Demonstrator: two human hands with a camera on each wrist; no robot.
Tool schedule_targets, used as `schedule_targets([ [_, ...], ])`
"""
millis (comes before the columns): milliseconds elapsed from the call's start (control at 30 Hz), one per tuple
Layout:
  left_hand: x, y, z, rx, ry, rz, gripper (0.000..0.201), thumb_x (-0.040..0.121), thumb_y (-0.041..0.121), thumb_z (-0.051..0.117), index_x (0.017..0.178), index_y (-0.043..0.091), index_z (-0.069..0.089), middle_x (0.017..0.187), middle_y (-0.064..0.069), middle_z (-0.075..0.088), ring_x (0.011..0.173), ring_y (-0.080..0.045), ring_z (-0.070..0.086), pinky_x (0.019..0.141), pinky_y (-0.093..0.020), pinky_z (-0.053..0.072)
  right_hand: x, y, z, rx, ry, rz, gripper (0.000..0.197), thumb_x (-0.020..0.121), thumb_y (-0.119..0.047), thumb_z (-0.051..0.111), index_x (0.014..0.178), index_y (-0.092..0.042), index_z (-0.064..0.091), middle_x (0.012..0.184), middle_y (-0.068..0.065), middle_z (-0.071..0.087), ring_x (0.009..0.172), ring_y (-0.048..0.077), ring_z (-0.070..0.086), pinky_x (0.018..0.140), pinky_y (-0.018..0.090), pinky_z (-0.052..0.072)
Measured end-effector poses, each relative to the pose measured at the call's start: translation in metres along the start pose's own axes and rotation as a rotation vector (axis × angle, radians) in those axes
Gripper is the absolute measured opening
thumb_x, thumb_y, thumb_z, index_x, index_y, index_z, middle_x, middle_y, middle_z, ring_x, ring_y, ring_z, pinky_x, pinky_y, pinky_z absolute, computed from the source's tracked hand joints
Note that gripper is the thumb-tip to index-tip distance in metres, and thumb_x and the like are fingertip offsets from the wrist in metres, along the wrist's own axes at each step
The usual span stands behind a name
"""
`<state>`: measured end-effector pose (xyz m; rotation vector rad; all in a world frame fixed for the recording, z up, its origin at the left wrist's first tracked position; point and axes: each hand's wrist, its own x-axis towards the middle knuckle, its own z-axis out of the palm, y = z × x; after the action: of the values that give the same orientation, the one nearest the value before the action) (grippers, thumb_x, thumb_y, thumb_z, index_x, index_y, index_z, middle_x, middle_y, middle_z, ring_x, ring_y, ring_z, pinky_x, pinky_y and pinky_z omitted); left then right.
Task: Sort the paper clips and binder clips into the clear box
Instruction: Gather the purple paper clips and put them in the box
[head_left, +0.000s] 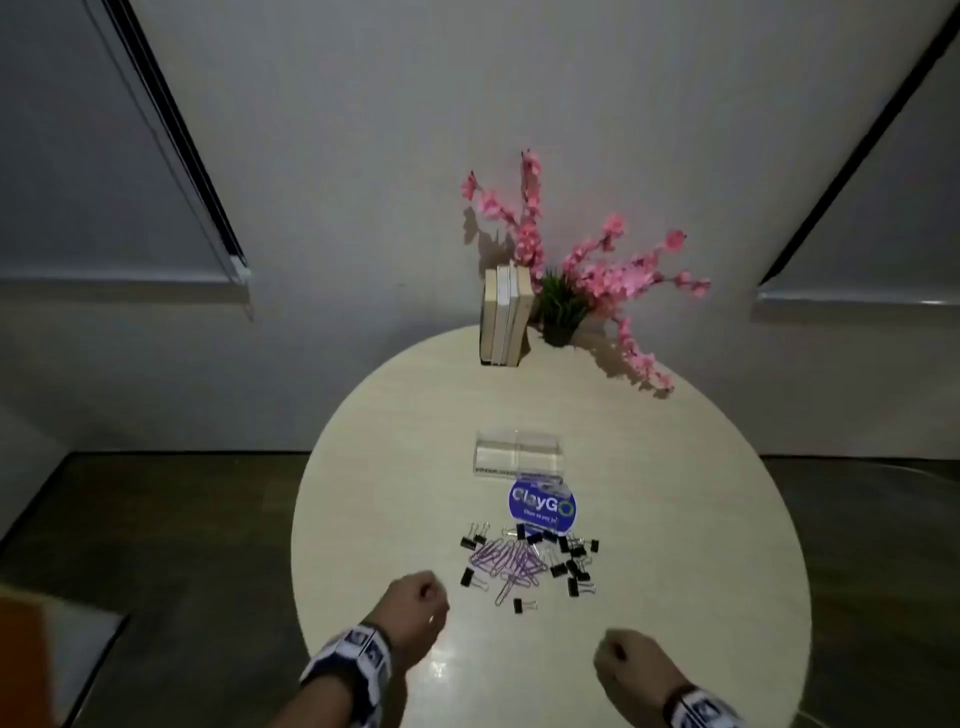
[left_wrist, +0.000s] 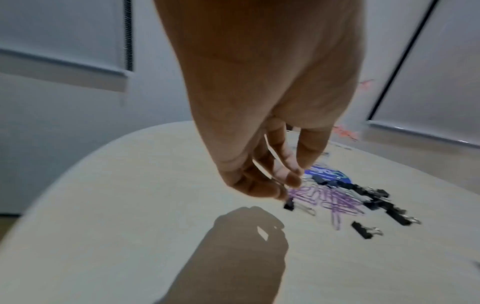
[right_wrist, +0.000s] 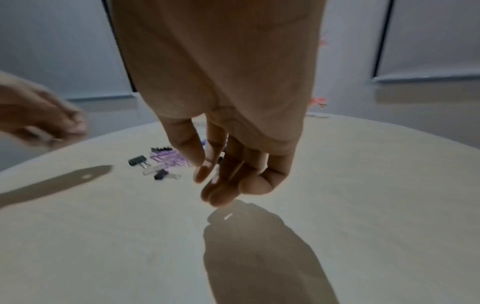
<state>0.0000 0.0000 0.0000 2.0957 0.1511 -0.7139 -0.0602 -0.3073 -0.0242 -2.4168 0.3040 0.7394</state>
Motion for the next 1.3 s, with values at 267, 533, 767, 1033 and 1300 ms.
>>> schedule_targets([
  [267,0.08,0.045,0.058,0.315,0.036,0.257,0.024,0.077,-0.002,0.053,0.095,0.012,0.058,0.103,-0.007,0.054,0.101,-0.026,0.051,0.092,-0.038,0.048,0.095,-0.086,0.015,-0.233,0.14,-0.38,0.025,0.085,-0.008,0.05,0.109,-0.013,0.058,0.107,0.01,0.057,0.099,0.026,0.05,0.086,0.036,0.043],
  [533,0.121,0.034,0.083,0.732,-0.08,0.211,0.022,0.07,0.014,0.047,0.065,0.013,0.068,0.063,-0.005,0.066,0.066,-0.025,0.053,0.065,-0.035,0.039,0.14,-0.082,0.035,-0.416,-0.009,-0.309,0.022,0.058,0.0,0.08,0.07,-0.002,0.062,0.064,0.018,0.06,0.058,0.029,0.056,0.051,0.033,0.048],
  [767,0.12,0.029,0.077,0.773,-0.005,0.248,0.01,0.062,0.016,0.072,0.071,0.017,0.067,0.073,-0.005,0.067,0.063,-0.023,0.062,0.053,-0.026,0.053,0.126,-0.083,0.021,-0.45,0.019,-0.304,0.035,0.087,-0.005,0.05,0.122,-0.007,0.05,0.122,0.023,0.047,0.111,0.039,0.046,0.091,0.046,0.046],
  [1033,0.121,0.036,0.085,0.826,0.0,0.338,0.025,0.07,0.009,0.042,0.058,0.014,0.064,0.062,-0.006,0.063,0.053,-0.023,0.06,0.049,-0.023,0.052,0.129,-0.09,0.022,-0.388,0.082,-0.337,0.017,0.089,-0.004,0.049,0.104,-0.003,0.058,0.107,0.022,0.054,0.099,0.036,0.052,0.077,0.04,0.046],
  [1300,0.111,0.032,0.092,0.98,0.082,0.4,0.037,0.072,0.001,0.033,0.059,0.014,0.065,0.054,-0.002,0.062,0.053,-0.019,0.058,0.059,-0.029,0.051,0.127,-0.087,0.03,-0.411,0.037,-0.357,0.025,0.052,0.011,0.075,0.063,-0.006,0.061,0.066,0.016,0.061,0.056,0.031,0.058,0.051,0.032,0.051],
])
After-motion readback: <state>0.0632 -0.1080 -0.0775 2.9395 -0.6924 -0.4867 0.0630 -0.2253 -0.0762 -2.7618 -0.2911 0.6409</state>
